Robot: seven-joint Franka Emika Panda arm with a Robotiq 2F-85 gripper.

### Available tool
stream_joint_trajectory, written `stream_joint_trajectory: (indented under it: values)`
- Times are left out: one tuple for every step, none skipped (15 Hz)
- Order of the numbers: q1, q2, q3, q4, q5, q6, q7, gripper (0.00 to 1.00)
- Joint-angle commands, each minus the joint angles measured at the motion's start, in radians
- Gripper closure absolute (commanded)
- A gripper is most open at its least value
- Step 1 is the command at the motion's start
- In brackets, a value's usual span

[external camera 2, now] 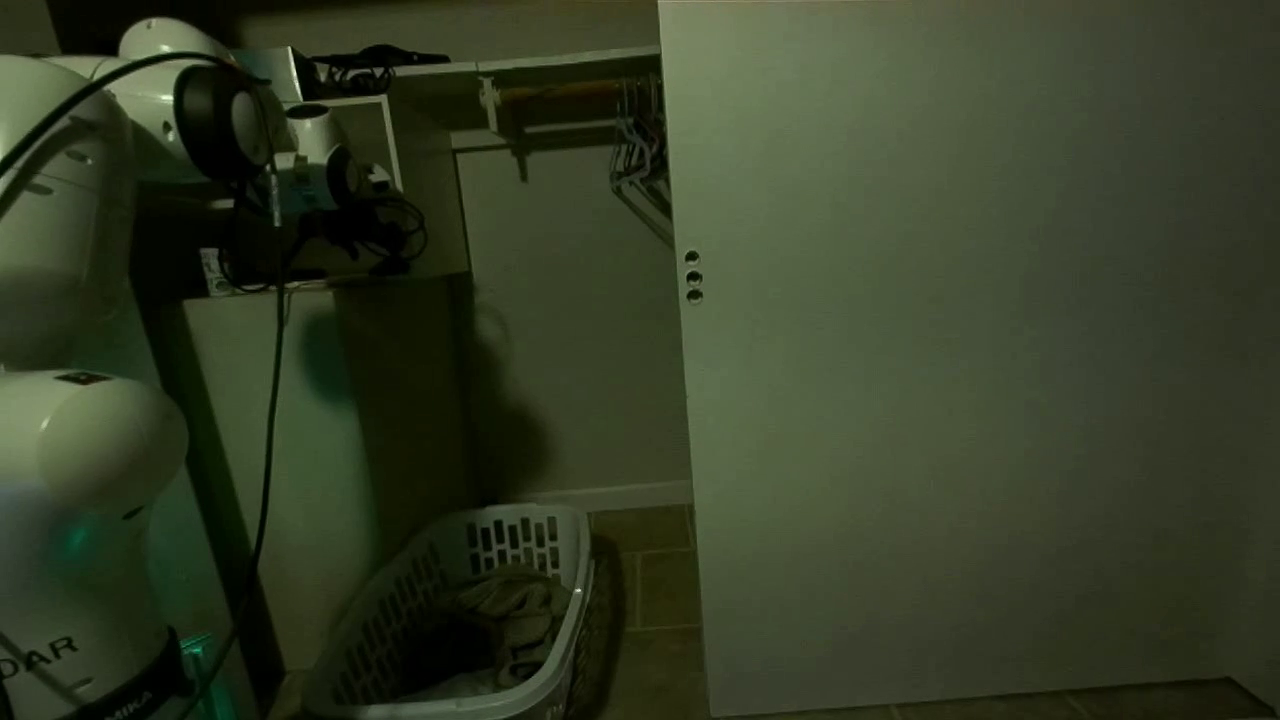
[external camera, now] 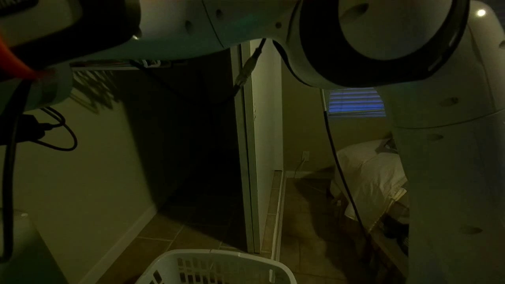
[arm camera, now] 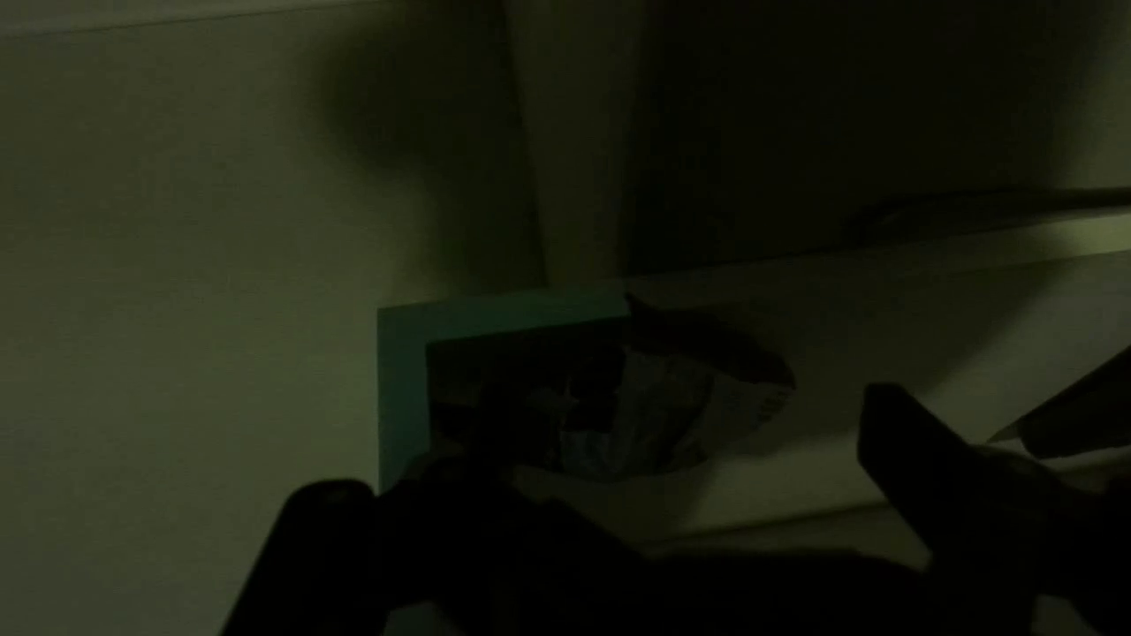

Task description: Move the black object to the top shelf

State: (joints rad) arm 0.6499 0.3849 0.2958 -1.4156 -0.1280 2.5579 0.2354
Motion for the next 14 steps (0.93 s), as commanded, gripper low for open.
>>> stream_joint_trajectory:
  values:
    - [0.034,0.055,-0.029,0.075,-0.024,0.004,0.032,0.00]
    - [0.038,0.063,-0.034,0.083,-0.024,0.002,0.033,0.00]
    - [0.042,0.069,-0.039,0.092,-0.023,0.002,0.034,0.00]
    - [0.046,0.075,-0.045,0.100,-0.024,0.001,0.035,0.06]
    - [0.050,0.081,-0.051,0.107,-0.025,-0.001,0.035,0.23]
    - [0.054,0.085,-0.056,0.113,-0.025,-0.002,0.035,0.30]
    - [0.051,0.090,-0.051,0.120,-0.008,-0.006,0.022,0.31]
    - [0.054,0.093,-0.058,0.123,-0.014,-0.006,0.023,0.39]
    - [0.054,0.096,-0.059,0.127,-0.013,-0.005,0.022,0.46]
    - [0.049,0.094,-0.056,0.118,-0.020,0.000,0.026,0.52]
    - [0.048,0.096,-0.057,0.120,-0.020,-0.001,0.024,0.61]
    - [0.048,0.097,-0.058,0.121,-0.020,-0.002,0.023,0.67]
    - [0.047,0.098,-0.058,0.121,-0.018,-0.002,0.021,0.73]
    - [0.047,0.098,-0.059,0.119,-0.019,-0.001,0.020,0.81]
